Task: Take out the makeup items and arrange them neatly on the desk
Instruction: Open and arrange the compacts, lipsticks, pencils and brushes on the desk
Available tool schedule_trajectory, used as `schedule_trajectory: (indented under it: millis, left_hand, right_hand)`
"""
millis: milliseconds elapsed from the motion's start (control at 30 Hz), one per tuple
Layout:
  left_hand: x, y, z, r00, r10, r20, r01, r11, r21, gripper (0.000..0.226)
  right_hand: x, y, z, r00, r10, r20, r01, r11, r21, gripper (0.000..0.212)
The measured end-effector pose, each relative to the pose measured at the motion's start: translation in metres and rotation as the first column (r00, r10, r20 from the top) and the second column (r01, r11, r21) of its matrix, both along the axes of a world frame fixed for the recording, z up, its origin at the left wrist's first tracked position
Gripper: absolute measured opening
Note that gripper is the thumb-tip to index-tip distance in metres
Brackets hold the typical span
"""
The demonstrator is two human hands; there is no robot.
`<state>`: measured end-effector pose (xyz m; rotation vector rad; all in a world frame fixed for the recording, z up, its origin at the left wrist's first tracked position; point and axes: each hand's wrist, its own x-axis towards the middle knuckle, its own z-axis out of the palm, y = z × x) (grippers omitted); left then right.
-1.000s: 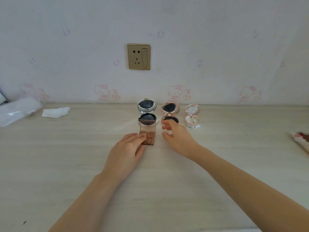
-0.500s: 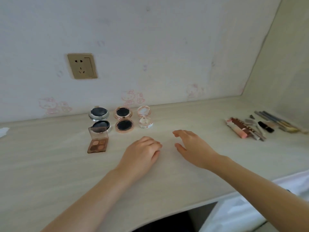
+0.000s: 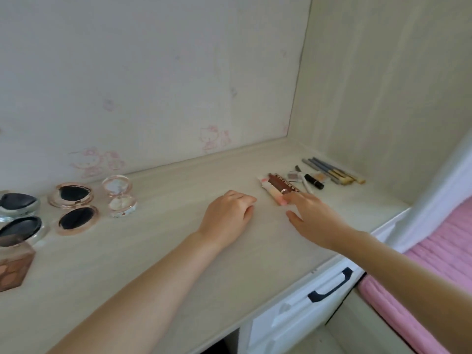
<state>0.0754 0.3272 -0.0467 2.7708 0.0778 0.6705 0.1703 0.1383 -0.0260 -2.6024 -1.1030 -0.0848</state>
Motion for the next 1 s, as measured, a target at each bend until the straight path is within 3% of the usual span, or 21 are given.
schedule_trajectory:
  millis: [167, 367, 467, 633, 800, 1000]
  left_hand:
    - [0.055, -0.015, 0.005, 1.0, -0.025, -0.01, 0.025, 0.999, -0.029, 0.023]
    - [0.115, -0.015, 0.015, 0.994, -0.026, -0.105, 0.015, 0.994, -0.107, 0.025]
    - [0.142, -0.017, 0.016, 0.981, -0.015, -0.195, -0.01, 0.992, -0.127, 0.032]
    - [0.179, -0.023, 0.018, 0.918, -0.019, -0.395, -0.028, 0.993, -0.111, 0.045]
    - [0.198, -0.024, 0.021, 0.866, -0.017, -0.499, -0.015, 0.998, -0.06, 0.028]
    - [0.202, -0.028, 0.023, 0.881, -0.048, -0.47, -0.008, 0.993, -0.116, 0.014]
  right_hand:
    - [0.046, -0.015, -0.001, 0.999, -0.041, -0.026, 0.041, 0.999, 0.025, 0.034]
    - [0.098, -0.006, 0.005, 0.995, -0.082, 0.05, 0.085, 0.995, -0.049, 0.033]
    - [0.116, 0.005, 0.009, 0.996, -0.065, 0.065, 0.072, 0.991, -0.111, 0.029]
    - [0.14, 0.022, 0.008, 0.997, -0.072, 0.007, 0.072, 0.987, -0.144, 0.04]
    - [0.154, 0.033, 0.001, 0.995, -0.086, -0.056, 0.073, 0.976, -0.206, 0.057]
    - [0.158, 0.033, -0.007, 0.997, -0.068, -0.035, 0.062, 0.987, -0.149, 0.053]
